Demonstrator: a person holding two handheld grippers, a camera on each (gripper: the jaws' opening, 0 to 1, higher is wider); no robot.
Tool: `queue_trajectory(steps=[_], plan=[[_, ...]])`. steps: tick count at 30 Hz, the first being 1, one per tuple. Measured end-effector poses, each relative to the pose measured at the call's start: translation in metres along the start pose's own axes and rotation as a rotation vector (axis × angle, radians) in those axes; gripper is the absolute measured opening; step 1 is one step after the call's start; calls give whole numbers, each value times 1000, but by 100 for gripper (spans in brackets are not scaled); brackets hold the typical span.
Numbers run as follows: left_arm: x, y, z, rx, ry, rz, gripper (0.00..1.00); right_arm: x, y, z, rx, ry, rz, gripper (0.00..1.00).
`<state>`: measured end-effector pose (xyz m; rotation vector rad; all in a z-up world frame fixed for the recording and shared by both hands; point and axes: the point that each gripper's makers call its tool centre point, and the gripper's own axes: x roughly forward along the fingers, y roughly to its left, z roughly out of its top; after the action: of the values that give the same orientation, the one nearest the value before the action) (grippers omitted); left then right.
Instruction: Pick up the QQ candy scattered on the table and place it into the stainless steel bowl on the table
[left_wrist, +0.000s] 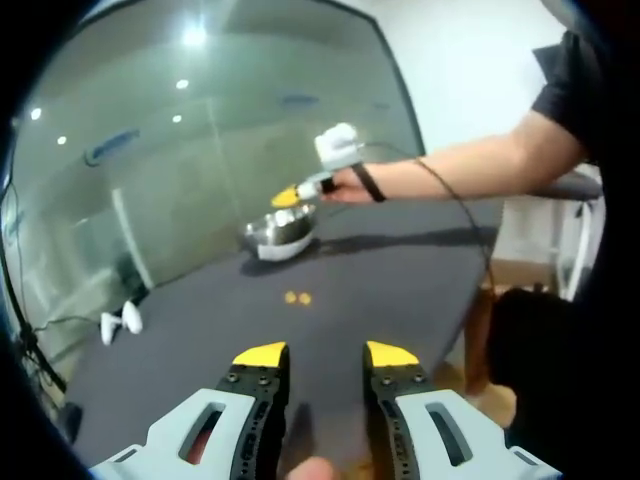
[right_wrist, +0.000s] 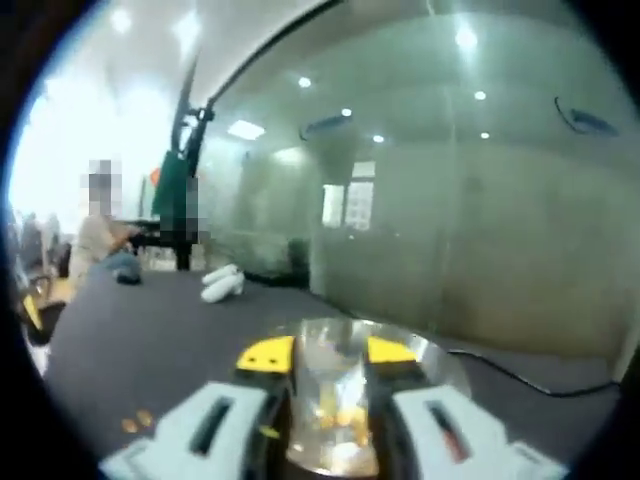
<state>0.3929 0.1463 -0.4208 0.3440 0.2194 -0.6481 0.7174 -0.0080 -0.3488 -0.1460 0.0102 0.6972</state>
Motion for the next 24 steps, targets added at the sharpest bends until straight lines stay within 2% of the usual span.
queue_trajectory(steps=[1, 2, 16, 24], plan=[[0, 0, -1, -1, 1, 0, 31, -1, 0, -1, -28, 10, -7, 26], [0, 1, -1, -2, 2, 0, 31, -1, 2, 0, -19, 4, 0, 25], [-1, -1, 1, -8, -7, -1, 31, -9, 8, -4, -2, 15, 12, 24], [-2, -2, 4, -7, -15, -2, 31, -29, 24, -11, 20, 8, 51, 22]])
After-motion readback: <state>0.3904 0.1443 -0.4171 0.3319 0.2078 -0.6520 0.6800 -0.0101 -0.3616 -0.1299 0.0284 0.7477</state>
